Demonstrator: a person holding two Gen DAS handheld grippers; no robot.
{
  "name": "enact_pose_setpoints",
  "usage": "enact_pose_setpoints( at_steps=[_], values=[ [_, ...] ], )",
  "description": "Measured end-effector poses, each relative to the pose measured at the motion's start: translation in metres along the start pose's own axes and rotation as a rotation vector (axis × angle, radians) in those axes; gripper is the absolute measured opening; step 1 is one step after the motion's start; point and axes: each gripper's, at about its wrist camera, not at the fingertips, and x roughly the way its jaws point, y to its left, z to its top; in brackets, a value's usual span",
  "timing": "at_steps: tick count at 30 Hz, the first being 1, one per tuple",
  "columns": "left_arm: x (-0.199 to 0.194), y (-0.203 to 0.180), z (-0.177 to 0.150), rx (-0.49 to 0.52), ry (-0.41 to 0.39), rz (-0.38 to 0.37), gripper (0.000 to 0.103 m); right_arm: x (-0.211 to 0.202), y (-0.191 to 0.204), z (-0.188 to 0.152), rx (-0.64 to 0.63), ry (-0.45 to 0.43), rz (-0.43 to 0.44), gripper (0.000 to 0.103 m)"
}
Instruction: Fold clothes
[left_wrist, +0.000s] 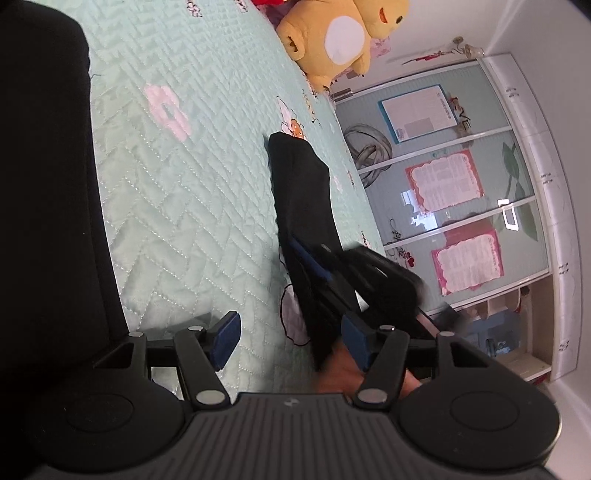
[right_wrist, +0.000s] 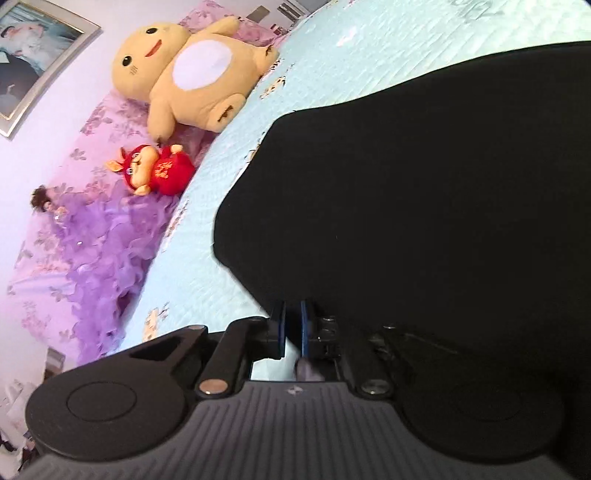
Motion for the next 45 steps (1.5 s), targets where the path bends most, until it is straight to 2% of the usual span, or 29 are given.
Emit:
enact_pose_setpoints(
  at_steps=[2, 3, 6, 8, 10, 11, 14, 15, 18, 21, 23, 25, 26, 28, 33, 35, 37, 39, 41, 42, 43, 44, 45],
  values=[
    [0.0, -0.002, -0.002, 0.019, -0.003, 0.008, 0.063, -0.036, -0.004, -0.006, 0.007, -0.032, 0.005, 0.01],
    [0.001, -0.004, -0.004, 0.029, -0.005, 0.013, 0.063, -0.06, -0.009, -0.009, 0.013, -0.075, -0.016, 0.011],
    [0.002, -0.007, -0.008, 0.065, -0.013, 0.027, 0.064, -0.131, -0.036, -0.016, 0.086, -0.206, -0.1, 0.012],
    [0.003, -0.011, -0.012, 0.094, -0.016, 0.033, 0.065, -0.176, -0.059, -0.027, 0.152, -0.256, -0.188, 0.014],
    [0.004, -0.013, -0.016, 0.123, -0.018, 0.035, 0.066, -0.211, -0.082, -0.043, 0.204, -0.249, -0.281, 0.013],
    [0.004, -0.014, -0.018, 0.137, -0.02, 0.037, 0.067, -0.228, -0.092, -0.052, 0.227, -0.234, -0.329, 0.0],
    [0.007, -0.016, -0.024, 0.177, -0.032, 0.056, 0.067, -0.27, -0.107, -0.064, 0.288, -0.257, -0.372, 0.003],
    [0.008, -0.017, -0.026, 0.186, -0.037, 0.062, 0.067, -0.271, -0.1, -0.059, 0.265, -0.274, -0.379, 0.007],
    [0.012, -0.018, -0.029, 0.22, -0.044, 0.073, 0.067, -0.271, -0.096, -0.032, 0.176, -0.31, -0.376, 0.008],
    [0.016, -0.019, -0.034, 0.255, -0.052, 0.082, 0.067, -0.245, -0.093, 0.003, 0.125, -0.302, -0.348, 0.013],
    [0.019, -0.02, -0.036, 0.273, -0.054, 0.086, 0.068, -0.231, -0.101, 0.021, 0.113, -0.278, -0.401, 0.014],
    [0.02, -0.02, -0.036, 0.278, -0.053, 0.085, 0.069, -0.235, -0.132, 0.026, 0.137, -0.21, -0.497, 0.013],
    [0.02, -0.02, -0.035, 0.278, -0.052, 0.084, 0.069, -0.24, -0.142, 0.025, 0.15, -0.182, -0.516, 0.0],
    [0.021, -0.019, -0.034, 0.273, -0.049, 0.08, 0.069, -0.258, -0.147, 0.01, 0.165, -0.143, -0.5, 0.0],
    [0.022, -0.018, -0.034, 0.28, -0.043, 0.074, 0.069, -0.329, -0.147, -0.049, 0.19, -0.091, -0.551, 0.0],
    [0.022, -0.018, -0.034, 0.284, -0.043, 0.074, 0.069, -0.353, -0.141, -0.055, 0.19, -0.147, -0.592, 0.008],
    [0.023, -0.018, -0.034, 0.286, -0.046, 0.074, 0.069, -0.387, -0.143, -0.056, 0.194, -0.265, -0.606, 0.012],
    [0.023, -0.019, -0.036, 0.297, -0.051, 0.08, 0.069, -0.415, -0.158, -0.056, 0.235, -0.384, -0.601, 0.023],
    [0.024, -0.02, -0.038, 0.312, -0.055, 0.087, 0.07, -0.433, -0.184, -0.063, 0.286, -0.419, -0.674, 0.026],
    [0.025, -0.021, -0.039, 0.32, -0.057, 0.09, 0.07, -0.44, -0.198, -0.071, 0.313, -0.42, -0.707, 0.023],
    [0.025, -0.021, -0.04, 0.325, -0.057, 0.09, 0.07, -0.447, -0.209, -0.083, 0.34, -0.419, -0.718, 0.009],
    [0.025, -0.021, -0.04, 0.329, -0.058, 0.09, 0.07, -0.455, -0.221, -0.095, 0.367, -0.418, -0.729, 0.0],
    [0.025, -0.021, -0.041, 0.332, -0.059, 0.09, 0.07, -0.461, -0.227, -0.104, 0.386, -0.427, -0.736, 0.0]
  ],
)
